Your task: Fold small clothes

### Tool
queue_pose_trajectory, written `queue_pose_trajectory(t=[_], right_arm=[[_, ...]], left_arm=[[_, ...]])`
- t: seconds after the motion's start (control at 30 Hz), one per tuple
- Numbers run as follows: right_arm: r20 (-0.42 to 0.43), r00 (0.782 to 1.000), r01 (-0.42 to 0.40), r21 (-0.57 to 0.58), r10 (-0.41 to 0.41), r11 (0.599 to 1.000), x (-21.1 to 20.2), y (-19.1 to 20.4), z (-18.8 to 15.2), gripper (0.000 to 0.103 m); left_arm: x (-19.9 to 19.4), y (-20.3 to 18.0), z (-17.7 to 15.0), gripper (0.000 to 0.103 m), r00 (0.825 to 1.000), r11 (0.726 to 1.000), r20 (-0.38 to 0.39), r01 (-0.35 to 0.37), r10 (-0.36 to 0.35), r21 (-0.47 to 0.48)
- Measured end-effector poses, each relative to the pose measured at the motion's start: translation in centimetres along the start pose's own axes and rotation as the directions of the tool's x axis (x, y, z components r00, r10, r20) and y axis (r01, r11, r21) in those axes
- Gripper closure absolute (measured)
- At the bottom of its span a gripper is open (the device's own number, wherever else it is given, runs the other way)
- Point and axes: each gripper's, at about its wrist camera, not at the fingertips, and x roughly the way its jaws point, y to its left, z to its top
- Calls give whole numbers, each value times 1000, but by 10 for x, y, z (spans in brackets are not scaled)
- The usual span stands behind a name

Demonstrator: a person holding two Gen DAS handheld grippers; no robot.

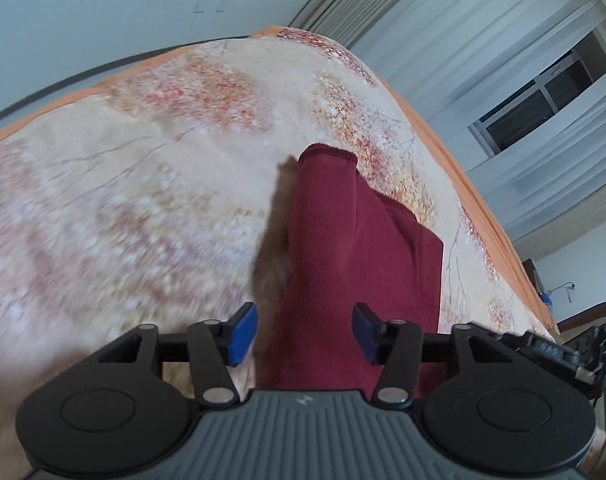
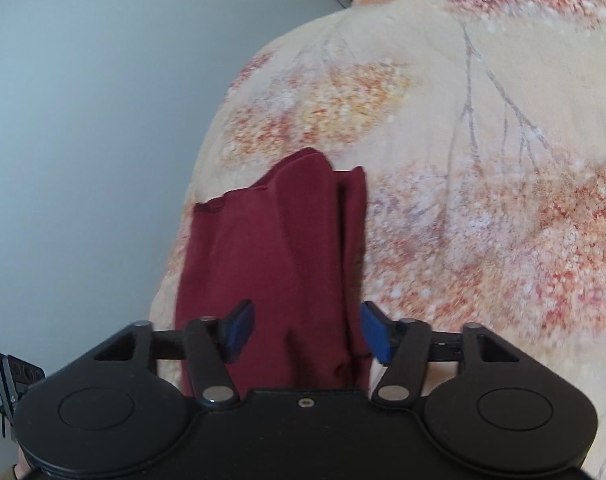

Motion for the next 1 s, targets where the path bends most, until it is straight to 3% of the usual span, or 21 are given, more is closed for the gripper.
queue_pose_trajectory(t=[0.1,0.27,0.37,0.5,0.63,0.83,1.0], right_arm=[[-9,1000,-18,-14,18,1000,-14,25,-6,32],[-26,999,-34,-87,31,996,-47,78,-15,18],[-18,1000,2,-179,-5,984,-69,111,-20,11],[13,995,95,-260,-95,961,-104,143,-29,4],[70,988,154,-275,-140,949,-146,166,-32,1],[111,972,230,-309,-205,923,-197,200,-42,1],[161,959,278,-374,-234,885,-222,215,-61,1]], left_arm=[[-33,-4,-23,27,1000,999,20,-20,20,-28],[-84,-13,-48,15,997,993,58,-54,60,-109],[-111,-23,-57,8,994,988,80,-58,70,-145],[-135,-47,-58,4,990,982,64,-119,130,-146],[-152,-85,-54,4,986,984,14,-166,168,-66],[-180,-148,-58,1,983,977,57,-180,174,113],[-193,-184,-57,1,979,959,83,-199,186,202]])
